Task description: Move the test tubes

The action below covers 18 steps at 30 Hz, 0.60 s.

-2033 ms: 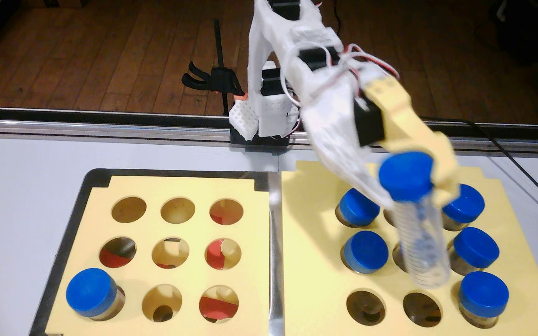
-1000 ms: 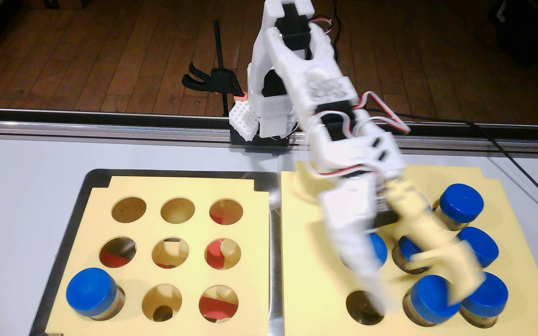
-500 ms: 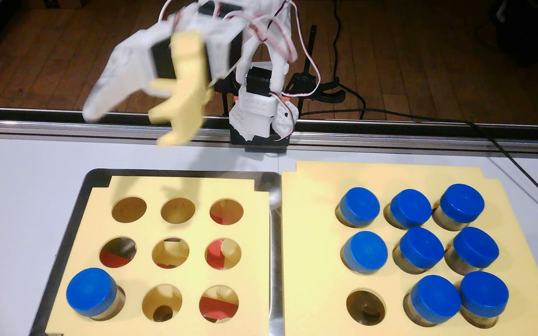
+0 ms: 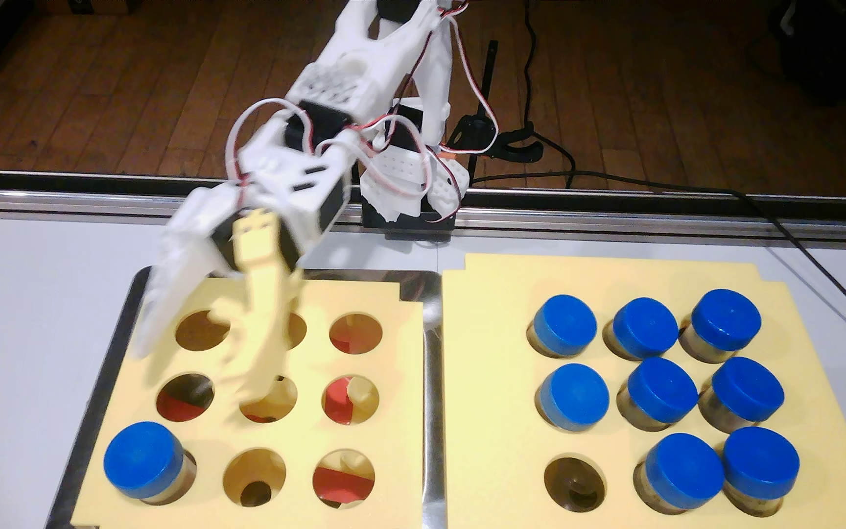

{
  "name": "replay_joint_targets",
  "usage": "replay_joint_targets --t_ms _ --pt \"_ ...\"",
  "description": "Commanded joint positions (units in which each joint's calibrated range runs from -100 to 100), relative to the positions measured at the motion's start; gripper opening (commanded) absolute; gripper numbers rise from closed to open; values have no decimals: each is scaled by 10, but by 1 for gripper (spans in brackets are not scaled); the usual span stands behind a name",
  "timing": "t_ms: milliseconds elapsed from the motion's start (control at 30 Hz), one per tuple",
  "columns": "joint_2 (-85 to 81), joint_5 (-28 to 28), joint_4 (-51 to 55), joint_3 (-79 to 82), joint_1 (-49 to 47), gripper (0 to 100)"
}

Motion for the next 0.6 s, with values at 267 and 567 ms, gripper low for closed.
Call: replay_joint_targets --t_ms 267,567 --pt "161 2 -17 -200 3 33" --pt "216 2 -15 -255 3 21"
